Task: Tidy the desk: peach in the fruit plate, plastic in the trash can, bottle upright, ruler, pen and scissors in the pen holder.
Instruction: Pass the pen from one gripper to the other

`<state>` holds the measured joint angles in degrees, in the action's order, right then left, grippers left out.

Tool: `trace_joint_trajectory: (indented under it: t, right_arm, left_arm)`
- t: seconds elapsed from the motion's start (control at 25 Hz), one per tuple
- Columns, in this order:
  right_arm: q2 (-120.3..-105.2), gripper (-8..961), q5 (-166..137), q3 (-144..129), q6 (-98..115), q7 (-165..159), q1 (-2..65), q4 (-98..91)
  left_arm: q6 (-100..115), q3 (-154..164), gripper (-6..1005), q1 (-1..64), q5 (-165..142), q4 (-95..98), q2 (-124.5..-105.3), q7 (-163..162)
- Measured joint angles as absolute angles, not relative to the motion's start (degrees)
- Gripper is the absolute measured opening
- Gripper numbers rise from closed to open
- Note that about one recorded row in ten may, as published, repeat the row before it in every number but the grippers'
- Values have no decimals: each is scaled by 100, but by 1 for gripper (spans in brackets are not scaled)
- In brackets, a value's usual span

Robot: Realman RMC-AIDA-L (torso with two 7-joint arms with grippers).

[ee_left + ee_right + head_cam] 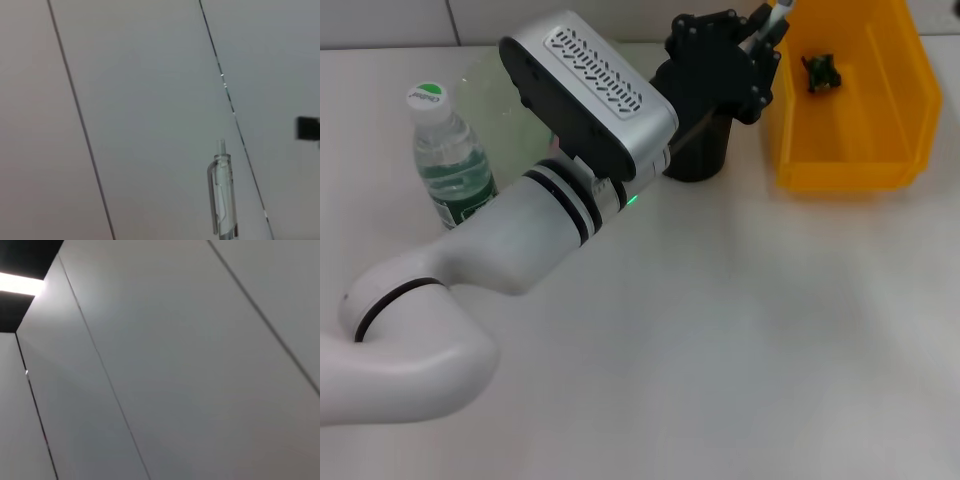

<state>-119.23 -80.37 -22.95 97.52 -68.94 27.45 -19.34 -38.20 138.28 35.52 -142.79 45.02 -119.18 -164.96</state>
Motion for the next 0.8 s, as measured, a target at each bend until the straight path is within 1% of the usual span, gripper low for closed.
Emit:
trace_joint_trajectory:
  t: [0.32, 0.72, 0.8]
  right_arm:
    - [-11928, 833, -8034, -2952, 8991, -6760, 3359, -1632]
    - [-11929, 833, -8044, -3242, 8637, -6797, 3570, -1583]
    - [-11924, 762, -8044, -3284, 8555, -6838, 3597, -1588]
  left_arm:
    - [-3846, 13901, 197, 3511, -14290, 4509, -11918, -16497]
    - [-3851, 13904, 206, 3492, -14291, 4515, -11918, -16497]
    - [-3850, 13904, 208, 3491, -14291, 4518, -11918, -16497]
